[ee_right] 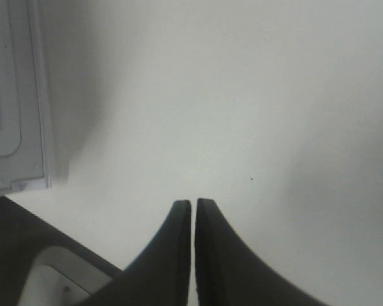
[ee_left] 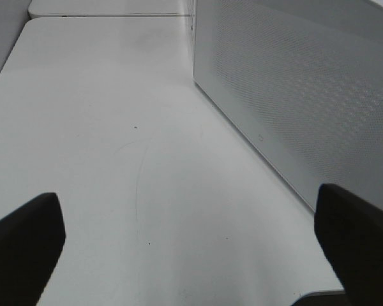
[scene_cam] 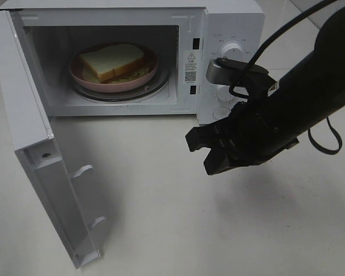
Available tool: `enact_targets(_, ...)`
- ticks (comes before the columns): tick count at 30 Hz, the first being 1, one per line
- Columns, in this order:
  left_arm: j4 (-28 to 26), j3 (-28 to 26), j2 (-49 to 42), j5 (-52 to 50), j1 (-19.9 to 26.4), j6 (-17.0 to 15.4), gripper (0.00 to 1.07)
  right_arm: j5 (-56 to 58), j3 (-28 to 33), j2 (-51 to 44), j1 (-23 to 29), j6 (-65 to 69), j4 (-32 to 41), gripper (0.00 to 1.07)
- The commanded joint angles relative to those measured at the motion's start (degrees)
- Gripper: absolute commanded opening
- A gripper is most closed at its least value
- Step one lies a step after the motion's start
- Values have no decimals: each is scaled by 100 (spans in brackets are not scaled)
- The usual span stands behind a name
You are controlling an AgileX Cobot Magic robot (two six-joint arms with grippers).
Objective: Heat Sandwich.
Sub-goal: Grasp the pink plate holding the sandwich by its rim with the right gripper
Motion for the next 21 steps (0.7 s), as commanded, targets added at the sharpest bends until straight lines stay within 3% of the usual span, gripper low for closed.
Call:
enact_targets(1, -17, 17, -97, -74, 17, -6, 101, 258, -109, -46, 11, -458, -143, 7)
enact_targets(10, -17, 17, -97, -74, 17, -6, 101, 1077, -458, -46, 11, -2997, -756, 8)
enact_targets(14, -17, 17, -97, -74, 17, -6, 101, 1324, -487, -46, 11, -4962, -900, 9)
enact_targets(21, -17, 17, -97, -74, 17, -6, 101, 1329, -487, -46, 11, -6417, -1037, 9)
